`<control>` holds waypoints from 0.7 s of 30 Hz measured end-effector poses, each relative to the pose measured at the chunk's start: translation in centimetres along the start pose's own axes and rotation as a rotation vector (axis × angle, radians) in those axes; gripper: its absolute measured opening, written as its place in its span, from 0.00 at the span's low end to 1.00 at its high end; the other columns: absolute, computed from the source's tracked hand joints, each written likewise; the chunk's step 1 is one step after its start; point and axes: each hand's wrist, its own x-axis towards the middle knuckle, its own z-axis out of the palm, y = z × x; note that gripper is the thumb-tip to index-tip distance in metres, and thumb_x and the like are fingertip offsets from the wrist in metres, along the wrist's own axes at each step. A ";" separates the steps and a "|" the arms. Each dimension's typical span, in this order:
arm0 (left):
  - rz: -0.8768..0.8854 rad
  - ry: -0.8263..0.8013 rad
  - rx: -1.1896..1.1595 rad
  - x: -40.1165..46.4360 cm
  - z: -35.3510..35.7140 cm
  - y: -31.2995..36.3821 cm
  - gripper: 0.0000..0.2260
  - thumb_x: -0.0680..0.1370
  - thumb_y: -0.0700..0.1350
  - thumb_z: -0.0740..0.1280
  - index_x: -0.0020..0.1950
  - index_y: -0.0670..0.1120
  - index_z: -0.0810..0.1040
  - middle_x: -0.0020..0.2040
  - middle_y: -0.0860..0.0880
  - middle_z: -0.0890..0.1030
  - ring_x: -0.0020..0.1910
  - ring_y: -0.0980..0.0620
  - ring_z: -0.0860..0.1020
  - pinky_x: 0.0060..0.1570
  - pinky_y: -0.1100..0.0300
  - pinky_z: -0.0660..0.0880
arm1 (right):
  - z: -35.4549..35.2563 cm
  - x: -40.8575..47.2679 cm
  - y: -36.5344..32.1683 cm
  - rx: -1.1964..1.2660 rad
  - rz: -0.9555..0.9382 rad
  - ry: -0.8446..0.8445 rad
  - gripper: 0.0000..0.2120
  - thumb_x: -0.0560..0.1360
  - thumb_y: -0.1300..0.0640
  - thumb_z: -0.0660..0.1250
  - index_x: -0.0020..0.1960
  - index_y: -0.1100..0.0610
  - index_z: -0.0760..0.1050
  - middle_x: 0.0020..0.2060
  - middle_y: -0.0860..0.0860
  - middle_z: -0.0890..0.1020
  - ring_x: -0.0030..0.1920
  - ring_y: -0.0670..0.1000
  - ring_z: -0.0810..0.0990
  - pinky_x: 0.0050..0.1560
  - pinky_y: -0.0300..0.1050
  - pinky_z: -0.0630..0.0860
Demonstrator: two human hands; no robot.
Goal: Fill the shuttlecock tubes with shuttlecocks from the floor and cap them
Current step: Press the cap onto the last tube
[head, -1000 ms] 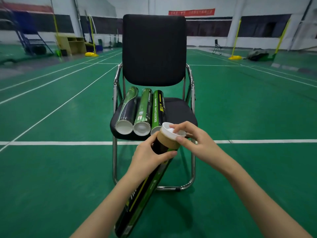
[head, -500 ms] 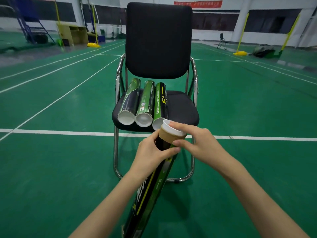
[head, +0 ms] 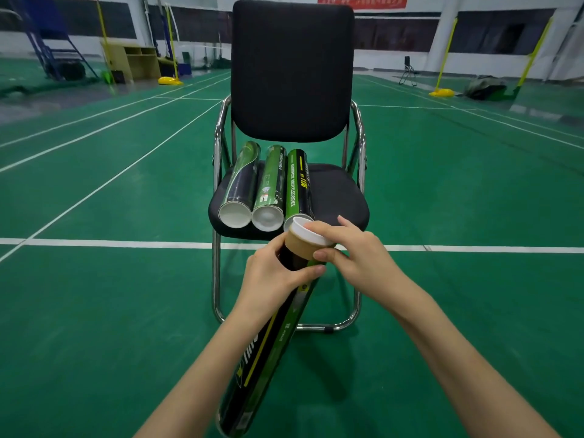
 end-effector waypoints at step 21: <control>-0.025 -0.170 -0.056 -1.7 3.7 -7.1 0.33 0.68 0.42 0.75 0.58 0.69 0.62 0.54 0.51 0.78 0.51 0.55 0.78 0.49 0.67 0.73 | 5.8 -4.1 4.6 0.568 0.366 0.044 0.17 0.74 0.56 0.68 0.61 0.47 0.73 0.66 0.38 0.69 0.66 0.37 0.67 0.66 0.36 0.66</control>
